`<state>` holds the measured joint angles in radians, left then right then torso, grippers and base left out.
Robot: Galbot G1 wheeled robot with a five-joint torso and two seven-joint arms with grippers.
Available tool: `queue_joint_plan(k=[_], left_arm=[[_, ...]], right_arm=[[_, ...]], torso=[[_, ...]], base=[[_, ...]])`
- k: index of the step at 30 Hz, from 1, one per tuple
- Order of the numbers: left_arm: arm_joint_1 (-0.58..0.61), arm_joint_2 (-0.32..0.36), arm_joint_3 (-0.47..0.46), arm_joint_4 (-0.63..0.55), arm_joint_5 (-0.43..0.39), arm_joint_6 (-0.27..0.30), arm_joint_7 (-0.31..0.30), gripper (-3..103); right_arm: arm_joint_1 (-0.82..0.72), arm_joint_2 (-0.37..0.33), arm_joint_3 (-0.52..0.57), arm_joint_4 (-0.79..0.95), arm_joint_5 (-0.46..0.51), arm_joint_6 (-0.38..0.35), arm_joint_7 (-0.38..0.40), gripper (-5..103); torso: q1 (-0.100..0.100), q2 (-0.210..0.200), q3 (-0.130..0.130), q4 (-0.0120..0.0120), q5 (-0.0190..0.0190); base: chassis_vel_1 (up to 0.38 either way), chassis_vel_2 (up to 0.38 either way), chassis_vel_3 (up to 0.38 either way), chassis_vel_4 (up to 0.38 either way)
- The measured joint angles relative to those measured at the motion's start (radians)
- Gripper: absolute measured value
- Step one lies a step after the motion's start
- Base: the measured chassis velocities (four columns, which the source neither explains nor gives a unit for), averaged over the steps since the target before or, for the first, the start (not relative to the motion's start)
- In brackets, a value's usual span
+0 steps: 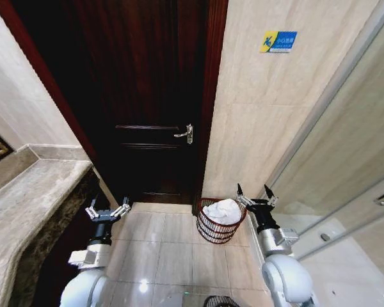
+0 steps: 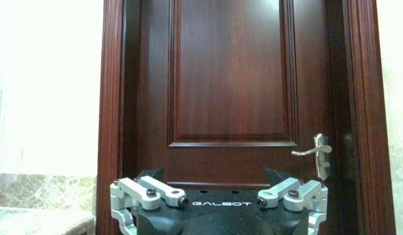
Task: Discard the used towel into the hamper.
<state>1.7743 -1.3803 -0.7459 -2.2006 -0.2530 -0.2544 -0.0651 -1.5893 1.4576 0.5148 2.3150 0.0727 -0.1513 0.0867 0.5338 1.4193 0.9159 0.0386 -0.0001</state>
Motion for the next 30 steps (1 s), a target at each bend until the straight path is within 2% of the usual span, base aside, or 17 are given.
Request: queue_joint_plan(k=[12, 21, 30], left_arm=[[0.003, -0.001, 0.005, 0.011, 0.005, -0.003, 0.005, 100], [-0.007, -0.005, 0.016, 0.024, 0.011, -0.041, 0.006, 100], [-0.001, -0.018, 0.012, 0.007, 0.036, -0.040, 0.009, 100]], right_arm=[[-0.004, 0.001, 0.005, -0.017, 0.002, 0.012, -0.005, 100], [-0.007, 0.002, 0.007, -0.030, 0.008, 0.022, -0.006, 100], [-0.011, 0.000, 0.005, -0.041, 0.004, 0.028, -0.012, 100]], torso=[[0.000, 0.000, 0.000, 0.0000, 0.0002], [0.000, 0.000, 0.000, -0.0001, 0.0000], [0.000, 0.000, 0.000, -0.0001, 0.0001]], base=[[0.071, -0.055, -0.047, 0.072], [0.078, -0.067, -0.074, 0.066], [0.071, -0.086, -0.078, 0.077]])
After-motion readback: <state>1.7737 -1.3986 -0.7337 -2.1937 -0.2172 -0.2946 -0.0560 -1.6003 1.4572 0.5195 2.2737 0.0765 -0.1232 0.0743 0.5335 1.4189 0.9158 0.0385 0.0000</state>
